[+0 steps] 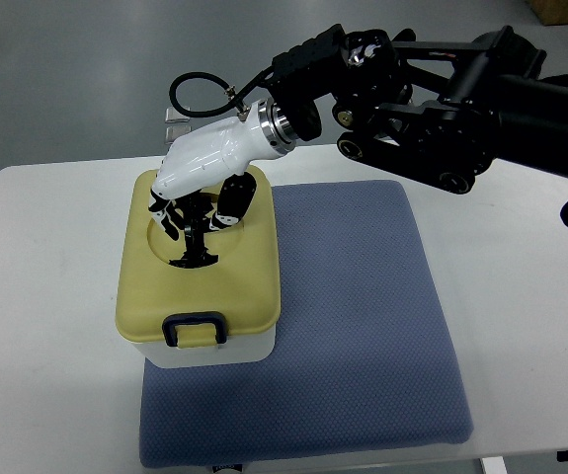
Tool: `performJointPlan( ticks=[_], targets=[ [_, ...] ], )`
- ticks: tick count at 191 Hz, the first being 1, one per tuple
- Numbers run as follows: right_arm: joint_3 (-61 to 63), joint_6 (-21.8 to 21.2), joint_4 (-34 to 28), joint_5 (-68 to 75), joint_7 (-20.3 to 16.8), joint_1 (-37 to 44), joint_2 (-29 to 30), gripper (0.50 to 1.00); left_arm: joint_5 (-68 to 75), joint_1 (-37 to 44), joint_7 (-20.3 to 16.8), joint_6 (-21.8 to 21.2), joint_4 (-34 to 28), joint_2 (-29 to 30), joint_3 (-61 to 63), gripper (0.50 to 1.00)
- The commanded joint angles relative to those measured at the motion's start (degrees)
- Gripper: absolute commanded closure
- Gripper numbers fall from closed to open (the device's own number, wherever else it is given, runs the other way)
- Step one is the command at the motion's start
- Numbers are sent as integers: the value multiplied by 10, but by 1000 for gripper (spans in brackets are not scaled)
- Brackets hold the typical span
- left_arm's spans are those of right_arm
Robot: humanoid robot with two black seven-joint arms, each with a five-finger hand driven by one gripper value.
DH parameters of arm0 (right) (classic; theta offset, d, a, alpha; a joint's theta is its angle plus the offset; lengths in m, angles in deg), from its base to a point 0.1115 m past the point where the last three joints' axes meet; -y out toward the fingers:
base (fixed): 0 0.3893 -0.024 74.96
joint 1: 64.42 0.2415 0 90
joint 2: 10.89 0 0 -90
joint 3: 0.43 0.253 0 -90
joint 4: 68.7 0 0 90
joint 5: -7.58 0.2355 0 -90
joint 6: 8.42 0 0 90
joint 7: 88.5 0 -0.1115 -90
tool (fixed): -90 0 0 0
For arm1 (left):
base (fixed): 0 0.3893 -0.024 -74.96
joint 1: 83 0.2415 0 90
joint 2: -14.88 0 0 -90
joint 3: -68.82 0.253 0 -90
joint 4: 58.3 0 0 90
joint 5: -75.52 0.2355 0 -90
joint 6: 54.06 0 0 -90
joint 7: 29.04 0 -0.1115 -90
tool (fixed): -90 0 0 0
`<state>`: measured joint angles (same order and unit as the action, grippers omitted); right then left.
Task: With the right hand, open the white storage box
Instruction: 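Lift the yellow lid off the box with the right hand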
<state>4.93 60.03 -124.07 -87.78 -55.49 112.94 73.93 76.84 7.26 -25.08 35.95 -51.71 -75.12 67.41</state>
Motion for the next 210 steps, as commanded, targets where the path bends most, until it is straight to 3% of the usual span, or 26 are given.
performJointPlan(
  ticks=[1, 116, 210],
  targets=[
    [0, -1, 0, -1, 0, -4, 1, 996, 0, 0, 0, 0, 0, 0, 0, 500],
    [11, -3, 0, 11, 4, 22, -10, 1000, 0, 0, 0, 0, 0, 0, 0, 500],
    [56, 0, 40, 31, 4, 17, -111, 1000, 0, 0, 0, 0, 0, 0, 0, 500]
  ],
)
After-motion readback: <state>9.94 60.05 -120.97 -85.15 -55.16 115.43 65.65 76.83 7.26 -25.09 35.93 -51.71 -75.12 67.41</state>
